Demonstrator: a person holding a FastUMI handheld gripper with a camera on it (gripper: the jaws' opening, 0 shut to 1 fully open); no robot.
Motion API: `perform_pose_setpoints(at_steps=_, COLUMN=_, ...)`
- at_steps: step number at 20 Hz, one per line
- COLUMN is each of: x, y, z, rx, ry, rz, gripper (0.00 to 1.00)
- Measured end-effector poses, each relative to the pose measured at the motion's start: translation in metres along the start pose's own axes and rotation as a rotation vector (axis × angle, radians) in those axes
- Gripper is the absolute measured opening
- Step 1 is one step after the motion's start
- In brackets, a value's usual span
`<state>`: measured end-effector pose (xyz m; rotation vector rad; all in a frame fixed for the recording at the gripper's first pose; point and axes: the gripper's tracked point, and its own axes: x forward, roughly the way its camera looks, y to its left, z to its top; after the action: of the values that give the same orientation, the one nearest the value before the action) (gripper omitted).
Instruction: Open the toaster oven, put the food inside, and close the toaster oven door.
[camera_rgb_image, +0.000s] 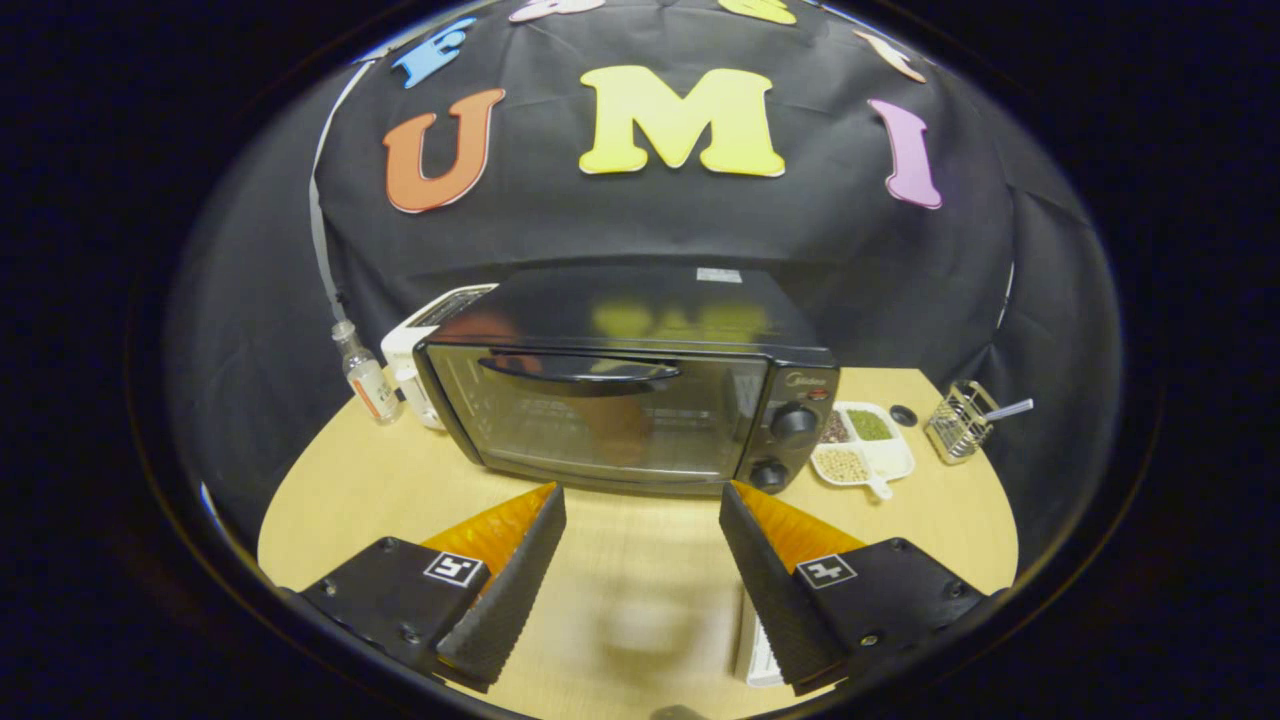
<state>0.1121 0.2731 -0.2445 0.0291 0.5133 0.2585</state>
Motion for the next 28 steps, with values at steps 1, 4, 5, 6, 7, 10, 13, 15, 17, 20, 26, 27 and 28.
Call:
perform_pose_setpoints(at_steps=1, x=-0.010, y=-0.007, z=0.004, rx=-0.001, ry=-0.012, rz=-0.008, gripper=0.99)
perform_pose_setpoints(at_steps=4, x=-0.048, y=-0.037, z=0.021, rx=0.006, ry=-0.066, rz=-0.049, gripper=0.99)
perform_pose_setpoints(at_steps=5, x=-0.063, y=-0.049, z=0.030, rx=0.013, ry=-0.085, rz=-0.063, gripper=0.98)
perform_pose_setpoints(at_steps=6, x=-0.080, y=-0.060, z=0.037, rx=0.018, ry=-0.107, rz=-0.079, gripper=0.99)
perform_pose_setpoints(at_steps=7, x=-0.097, y=-0.074, z=0.049, rx=0.024, ry=-0.136, rz=-0.097, gripper=0.99)
perform_pose_setpoints(at_steps=10, x=-0.155, y=-0.111, z=0.083, rx=0.046, ry=-0.243, rz=-0.132, gripper=0.98)
perform_pose_setpoints(at_steps=13, x=-0.211, y=-0.149, z=0.114, rx=0.075, ry=-0.344, rz=-0.151, gripper=0.99)
perform_pose_setpoints(at_steps=15, x=-0.244, y=-0.169, z=0.132, rx=0.093, ry=-0.407, rz=-0.146, gripper=0.98)
perform_pose_setpoints(at_steps=17, x=-0.268, y=-0.188, z=0.140, rx=0.083, ry=-0.443, rz=-0.141, gripper=0.99)
perform_pose_setpoints(at_steps=20, x=-0.296, y=-0.210, z=0.148, rx=0.072, ry=-0.501, rz=-0.139, gripper=0.99)
perform_pose_setpoints(at_steps=26, x=-0.304, y=-0.223, z=0.135, rx=0.065, ry=-0.535, rz=-0.098, gripper=1.00)
perform_pose_setpoints(at_steps=27, x=-0.305, y=-0.224, z=0.135, rx=0.069, ry=-0.537, rz=-0.090, gripper=1.00)
perform_pose_setpoints(at_steps=28, x=-0.304, y=-0.225, z=0.134, rx=0.070, ry=-0.533, rz=-0.085, gripper=1.00)
